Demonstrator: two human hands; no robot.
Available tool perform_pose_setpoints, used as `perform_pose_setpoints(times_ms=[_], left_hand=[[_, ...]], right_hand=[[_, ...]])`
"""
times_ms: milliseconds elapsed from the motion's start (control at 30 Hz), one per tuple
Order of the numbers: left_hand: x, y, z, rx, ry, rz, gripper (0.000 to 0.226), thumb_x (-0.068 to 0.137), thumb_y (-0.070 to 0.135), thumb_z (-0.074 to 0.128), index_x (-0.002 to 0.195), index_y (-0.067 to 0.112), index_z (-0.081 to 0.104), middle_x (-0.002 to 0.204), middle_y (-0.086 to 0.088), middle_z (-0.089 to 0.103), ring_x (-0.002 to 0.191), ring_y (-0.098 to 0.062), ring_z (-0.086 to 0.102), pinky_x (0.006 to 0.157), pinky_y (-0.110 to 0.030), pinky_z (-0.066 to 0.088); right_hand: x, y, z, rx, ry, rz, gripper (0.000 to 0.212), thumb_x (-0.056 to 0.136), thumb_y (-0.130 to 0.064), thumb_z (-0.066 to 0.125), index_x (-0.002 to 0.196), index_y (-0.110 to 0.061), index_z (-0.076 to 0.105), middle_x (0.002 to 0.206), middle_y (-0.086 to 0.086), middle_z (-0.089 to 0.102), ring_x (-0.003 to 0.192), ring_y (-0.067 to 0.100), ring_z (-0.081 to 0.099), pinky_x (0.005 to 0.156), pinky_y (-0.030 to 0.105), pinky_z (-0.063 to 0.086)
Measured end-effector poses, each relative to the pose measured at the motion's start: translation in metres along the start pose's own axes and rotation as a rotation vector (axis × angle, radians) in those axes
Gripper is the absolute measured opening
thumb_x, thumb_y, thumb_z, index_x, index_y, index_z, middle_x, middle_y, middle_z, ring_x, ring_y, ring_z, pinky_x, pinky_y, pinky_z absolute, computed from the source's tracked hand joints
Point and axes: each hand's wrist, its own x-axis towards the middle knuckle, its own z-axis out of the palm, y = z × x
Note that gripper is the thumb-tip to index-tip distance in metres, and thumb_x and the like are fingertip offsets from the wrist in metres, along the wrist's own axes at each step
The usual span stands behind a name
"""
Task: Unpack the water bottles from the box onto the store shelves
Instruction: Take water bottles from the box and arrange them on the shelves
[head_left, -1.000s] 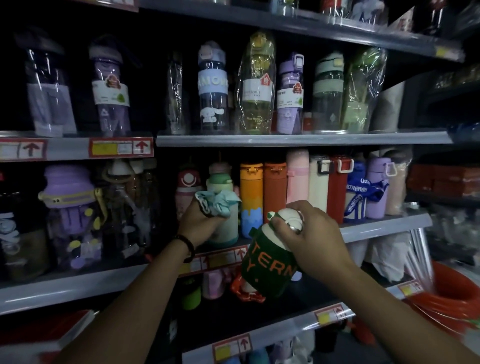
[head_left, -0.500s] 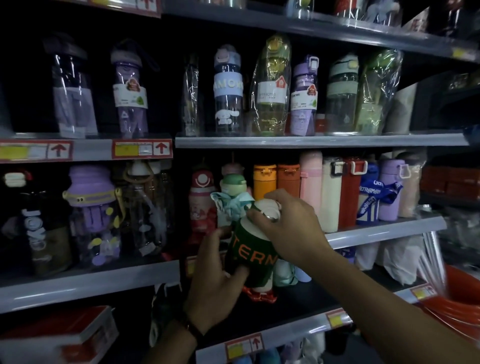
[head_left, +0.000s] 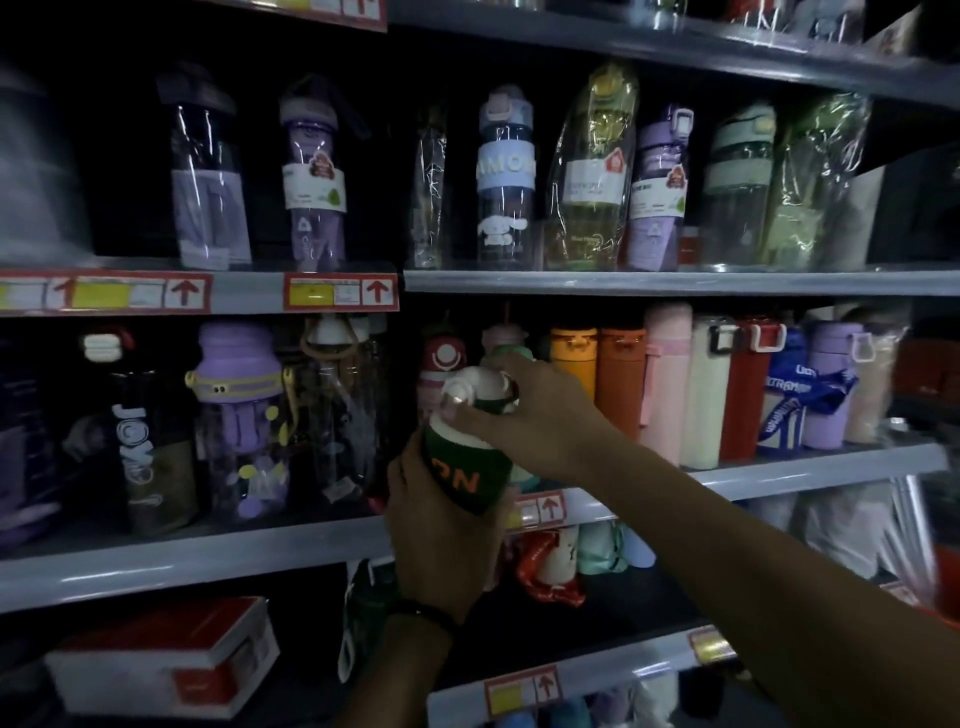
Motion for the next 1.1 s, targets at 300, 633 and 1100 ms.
perform_pose_setpoints(times_ms=[300, 633, 1100], left_hand=[[0.064, -0.031, -0.023, -0.103, -0.238, -0.027, 0.077, 0.081, 0.027, 0.088, 0.145, 0.029, 0.046, 0.124, 0.028, 0.056, 0.107, 0.01, 0.057, 0.084, 0.0, 0.043], [0.092, -0.049, -0.007, 0.159, -0.342, -0.186, 0.097, 0.06, 0.064, 0.09, 0.134, 0.016, 0.049, 0.13, 0.004, 0.065, 0.116, -0.02, 0.065, 0.092, -0.037, 0.058], [0.09, -0.033, 0.002, 0.222, -0.336, -0.263, 0.084, 0.076, 0.027, 0.093, 0.13, 0.006, 0.033, 0.14, -0.015, 0.054, 0.124, -0.033, 0.056, 0.092, -0.035, 0.049]], right_hand=[[-0.001, 0.011, 0.011, 0.308, -0.055, -0.067, 0.057, 0.097, -0.023, 0.074, 0.149, -0.026, 0.05, 0.128, -0.009, 0.06, 0.11, 0.003, 0.063, 0.085, 0.012, 0.05], [-0.022, 0.056, 0.005, 0.201, 0.015, -0.008, 0.039, 0.097, -0.031, 0.074, 0.133, -0.027, 0.061, 0.128, -0.007, 0.061, 0.109, 0.009, 0.064, 0.084, 0.02, 0.05], [-0.039, 0.087, 0.0, 0.272, 0.029, 0.075, 0.024, 0.096, -0.024, 0.075, 0.118, -0.028, 0.067, 0.116, -0.004, 0.067, 0.103, 0.014, 0.068, 0.086, 0.029, 0.058]])
